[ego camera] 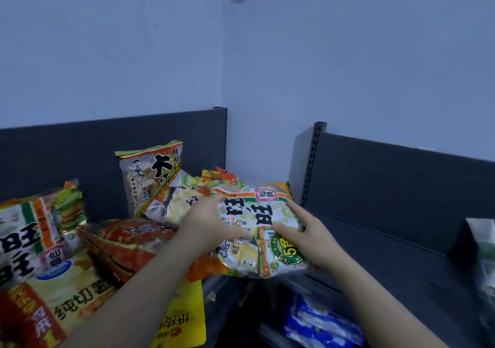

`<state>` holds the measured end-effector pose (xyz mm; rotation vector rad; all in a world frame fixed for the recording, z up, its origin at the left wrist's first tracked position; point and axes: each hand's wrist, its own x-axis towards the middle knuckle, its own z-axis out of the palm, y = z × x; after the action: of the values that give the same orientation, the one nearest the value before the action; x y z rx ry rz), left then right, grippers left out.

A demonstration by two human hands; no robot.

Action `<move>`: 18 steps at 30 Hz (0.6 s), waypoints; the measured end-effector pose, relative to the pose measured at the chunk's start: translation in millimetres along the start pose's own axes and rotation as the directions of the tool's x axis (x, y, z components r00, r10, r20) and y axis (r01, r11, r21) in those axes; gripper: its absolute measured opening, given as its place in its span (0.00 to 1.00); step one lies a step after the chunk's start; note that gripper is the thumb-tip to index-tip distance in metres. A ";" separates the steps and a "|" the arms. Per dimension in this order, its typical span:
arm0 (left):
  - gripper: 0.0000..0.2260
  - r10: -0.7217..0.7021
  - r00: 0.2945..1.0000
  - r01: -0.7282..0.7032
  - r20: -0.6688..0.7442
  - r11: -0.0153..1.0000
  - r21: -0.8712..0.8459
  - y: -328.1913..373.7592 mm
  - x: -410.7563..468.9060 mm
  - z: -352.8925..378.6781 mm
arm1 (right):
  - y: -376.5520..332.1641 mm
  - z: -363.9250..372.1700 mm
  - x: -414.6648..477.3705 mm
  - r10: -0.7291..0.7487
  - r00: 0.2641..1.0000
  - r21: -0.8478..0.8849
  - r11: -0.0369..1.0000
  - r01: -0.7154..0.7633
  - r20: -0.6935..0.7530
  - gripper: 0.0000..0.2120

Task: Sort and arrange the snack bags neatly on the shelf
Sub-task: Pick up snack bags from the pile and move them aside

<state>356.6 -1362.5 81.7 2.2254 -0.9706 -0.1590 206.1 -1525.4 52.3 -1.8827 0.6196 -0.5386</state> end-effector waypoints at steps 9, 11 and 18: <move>0.37 0.083 0.996 -0.083 -0.028 0.996 -0.012 18.6 115.0 9.7 | 16.4 -19.9 112.9 -0.057 0.998 0.036 0.998 0.058 -0.038 0.35; 0.38 0.074 0.997 -0.074 0.005 0.996 -0.052 17.2 138.6 13.1 | 16.8 -30.7 134.1 -0.030 0.998 0.055 0.998 0.034 -0.063 0.34; 0.31 0.036 0.999 -0.031 0.019 0.969 -0.245 4.2 202.5 31.1 | 44.2 -65.5 202.0 0.095 0.989 0.138 0.987 -0.079 -0.115 0.35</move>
<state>487.1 -1520.2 92.3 1.9839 -0.9463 -0.2750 312.7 -1714.4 52.3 -1.6984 0.7248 -0.6256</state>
